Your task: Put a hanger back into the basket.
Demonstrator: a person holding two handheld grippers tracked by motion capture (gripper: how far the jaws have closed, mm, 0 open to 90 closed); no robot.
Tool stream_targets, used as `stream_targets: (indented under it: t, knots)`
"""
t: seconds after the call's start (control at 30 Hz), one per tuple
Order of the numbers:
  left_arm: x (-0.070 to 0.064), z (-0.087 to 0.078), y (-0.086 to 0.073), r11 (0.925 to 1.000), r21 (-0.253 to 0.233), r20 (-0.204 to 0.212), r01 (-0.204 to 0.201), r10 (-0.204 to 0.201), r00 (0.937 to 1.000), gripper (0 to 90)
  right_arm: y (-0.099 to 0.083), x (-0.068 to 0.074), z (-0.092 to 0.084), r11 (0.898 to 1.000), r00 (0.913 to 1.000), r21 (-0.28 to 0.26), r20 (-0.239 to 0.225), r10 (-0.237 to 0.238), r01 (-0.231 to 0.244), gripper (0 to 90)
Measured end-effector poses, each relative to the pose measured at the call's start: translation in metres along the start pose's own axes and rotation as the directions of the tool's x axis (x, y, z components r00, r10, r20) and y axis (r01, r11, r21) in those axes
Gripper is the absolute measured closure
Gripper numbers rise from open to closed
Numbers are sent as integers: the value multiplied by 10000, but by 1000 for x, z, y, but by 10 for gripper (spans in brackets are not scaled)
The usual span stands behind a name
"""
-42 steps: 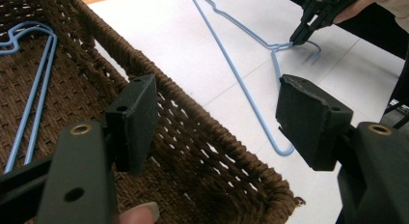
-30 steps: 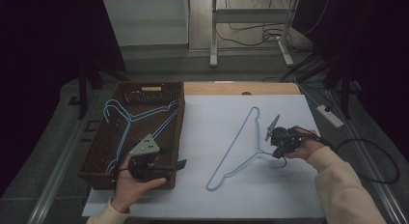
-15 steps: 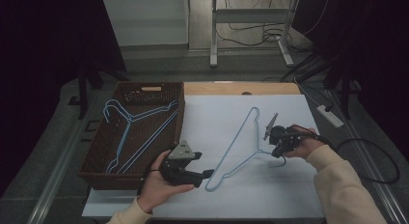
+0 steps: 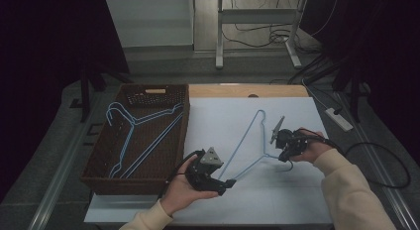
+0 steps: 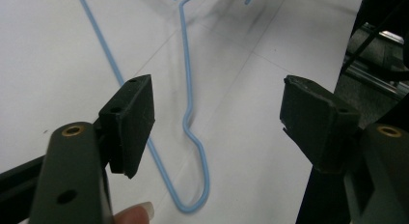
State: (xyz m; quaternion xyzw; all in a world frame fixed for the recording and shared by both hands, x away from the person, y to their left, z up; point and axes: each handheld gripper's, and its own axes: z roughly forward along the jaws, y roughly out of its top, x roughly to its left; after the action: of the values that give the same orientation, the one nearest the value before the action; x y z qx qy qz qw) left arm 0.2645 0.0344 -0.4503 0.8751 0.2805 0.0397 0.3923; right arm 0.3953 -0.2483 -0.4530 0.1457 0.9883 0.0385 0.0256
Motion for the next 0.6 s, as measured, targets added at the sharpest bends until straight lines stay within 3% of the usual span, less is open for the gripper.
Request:
stream_targets:
  t: [0.4, 0.6]
  knots:
    - [6, 31, 5, 9980, 622, 7, 107, -108, 9999, 285, 0, 1, 0, 10000, 10000, -40, 30, 16, -16, 871]
    - [9, 57, 10, 9943, 1064, -223, 52, -28, 9997, 288, 0, 1, 0, 10000, 10000, -55, 24, 19, -19, 871]
